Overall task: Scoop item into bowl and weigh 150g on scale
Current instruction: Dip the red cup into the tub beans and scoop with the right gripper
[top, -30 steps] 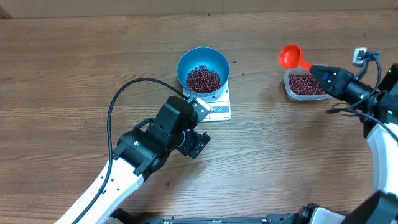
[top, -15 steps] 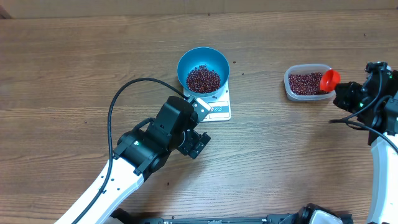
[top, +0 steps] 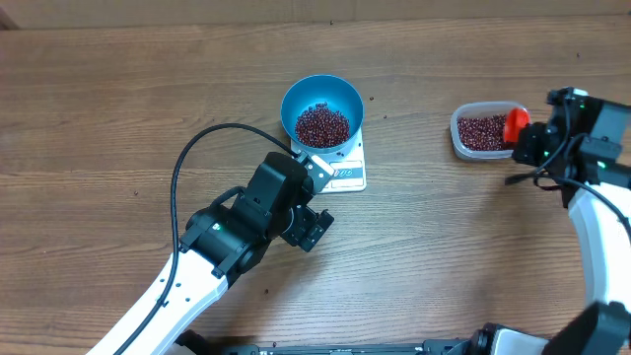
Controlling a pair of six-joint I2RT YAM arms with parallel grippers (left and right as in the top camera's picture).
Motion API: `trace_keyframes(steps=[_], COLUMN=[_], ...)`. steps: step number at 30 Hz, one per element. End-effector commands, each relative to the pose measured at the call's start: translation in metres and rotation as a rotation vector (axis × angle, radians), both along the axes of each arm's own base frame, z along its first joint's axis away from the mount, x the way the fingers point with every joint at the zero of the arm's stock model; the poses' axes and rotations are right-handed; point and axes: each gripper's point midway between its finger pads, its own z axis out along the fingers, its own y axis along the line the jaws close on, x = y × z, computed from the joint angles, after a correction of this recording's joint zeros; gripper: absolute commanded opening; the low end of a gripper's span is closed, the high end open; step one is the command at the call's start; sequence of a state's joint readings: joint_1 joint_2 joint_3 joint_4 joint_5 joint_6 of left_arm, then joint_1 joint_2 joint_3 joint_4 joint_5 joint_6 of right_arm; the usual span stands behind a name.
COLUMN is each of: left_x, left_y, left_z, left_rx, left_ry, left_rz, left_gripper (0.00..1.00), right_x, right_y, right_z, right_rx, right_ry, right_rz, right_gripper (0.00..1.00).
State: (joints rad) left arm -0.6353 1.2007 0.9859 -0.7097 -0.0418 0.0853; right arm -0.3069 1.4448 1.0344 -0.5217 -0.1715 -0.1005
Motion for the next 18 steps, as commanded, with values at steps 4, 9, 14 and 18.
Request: trace_keyframes(steps=[4,9,14,18], left_x=[0.002,0.002,0.002,0.002], left_y=[0.001,0.001,0.001,0.001], left_z=[-0.002,-0.002,-0.002,-0.002], left_rx=[0.014,0.014,0.014,0.014], left_ry=[-0.003,-0.003,-0.003,-0.003], left_rz=[-0.004,-0.004,-0.004,-0.004], left_gripper=[0.99,0.99,0.99,0.99], right_x=[0.014,0.014,0.016,0.014], right_y=[-0.006,-0.009,0.017,0.032], right_z=[-0.015,-0.023,-0.029,-0.033], right_rx=[-0.144,-0.184,-0.071,0.001], right_ry=[0.042,0.071,0.058,0.060], right_rz=[0.063,0.070,0.160,0.211], right_gripper=[0.04,0.04,0.04,0.04])
